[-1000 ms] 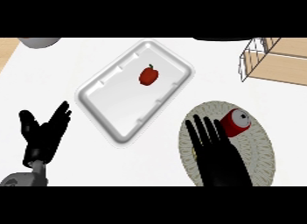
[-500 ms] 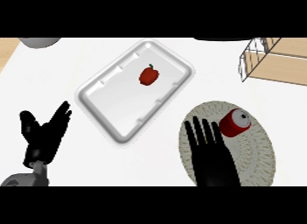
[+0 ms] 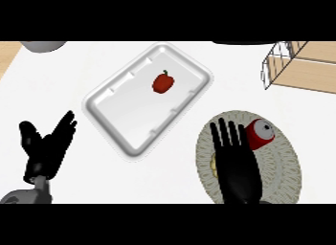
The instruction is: Pick the squash from the placemat and place it in the tiered shelf
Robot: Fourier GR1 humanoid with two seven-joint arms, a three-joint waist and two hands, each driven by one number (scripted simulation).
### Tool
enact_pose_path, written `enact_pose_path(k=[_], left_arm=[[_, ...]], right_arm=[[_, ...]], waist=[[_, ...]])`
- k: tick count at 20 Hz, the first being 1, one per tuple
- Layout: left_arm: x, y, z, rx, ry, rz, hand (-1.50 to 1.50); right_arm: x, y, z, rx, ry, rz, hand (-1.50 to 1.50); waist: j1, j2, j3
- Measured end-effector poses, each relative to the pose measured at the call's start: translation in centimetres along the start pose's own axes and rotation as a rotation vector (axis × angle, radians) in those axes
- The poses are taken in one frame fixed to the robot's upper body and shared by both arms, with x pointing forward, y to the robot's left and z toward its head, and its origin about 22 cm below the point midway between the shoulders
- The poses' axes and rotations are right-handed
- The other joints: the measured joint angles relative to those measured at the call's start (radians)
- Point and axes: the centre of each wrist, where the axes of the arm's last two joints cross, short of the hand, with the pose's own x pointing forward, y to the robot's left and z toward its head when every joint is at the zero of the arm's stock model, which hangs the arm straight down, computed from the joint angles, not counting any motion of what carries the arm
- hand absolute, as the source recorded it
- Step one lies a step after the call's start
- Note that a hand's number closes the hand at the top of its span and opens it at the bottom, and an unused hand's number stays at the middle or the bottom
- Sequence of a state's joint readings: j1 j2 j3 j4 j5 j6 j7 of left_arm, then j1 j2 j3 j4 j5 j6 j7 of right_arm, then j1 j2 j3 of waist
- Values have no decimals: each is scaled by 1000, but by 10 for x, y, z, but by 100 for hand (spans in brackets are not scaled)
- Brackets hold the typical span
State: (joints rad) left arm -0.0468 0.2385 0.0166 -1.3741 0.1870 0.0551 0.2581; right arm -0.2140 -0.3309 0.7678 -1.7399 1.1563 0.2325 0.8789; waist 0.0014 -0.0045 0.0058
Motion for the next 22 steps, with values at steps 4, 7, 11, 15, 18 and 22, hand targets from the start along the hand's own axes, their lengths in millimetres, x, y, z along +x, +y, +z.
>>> enact_pose_path(k=[4, 7, 11, 15, 18, 22], left_arm=[[0, 1, -2, -10, 6, 3, 0], [3, 0, -2, -19, 14, 8, 0], [-1, -1, -1, -11, 3, 4, 0], [0, -3, 0, -16, -1, 3, 0], [0, 0, -1, -16, 1, 6, 0], [-3, 0, -2, -12, 6, 7, 0]], right_arm=[[2, 4, -13, -14, -14, -15, -150], [0, 13, -21, -23, -26, -28, -150], [-7, 17, -31, -23, -46, -32, -150], [-8, 24, -33, 58, -94, 49, 150], [-7, 23, -35, 97, -149, 73, 150], [-5, 28, -28, 97, -207, 38, 150]], waist=[[1, -1, 1], [1, 0, 1], [1, -1, 0], [7, -9, -8], [6, -11, -10], [3, -17, -13]])
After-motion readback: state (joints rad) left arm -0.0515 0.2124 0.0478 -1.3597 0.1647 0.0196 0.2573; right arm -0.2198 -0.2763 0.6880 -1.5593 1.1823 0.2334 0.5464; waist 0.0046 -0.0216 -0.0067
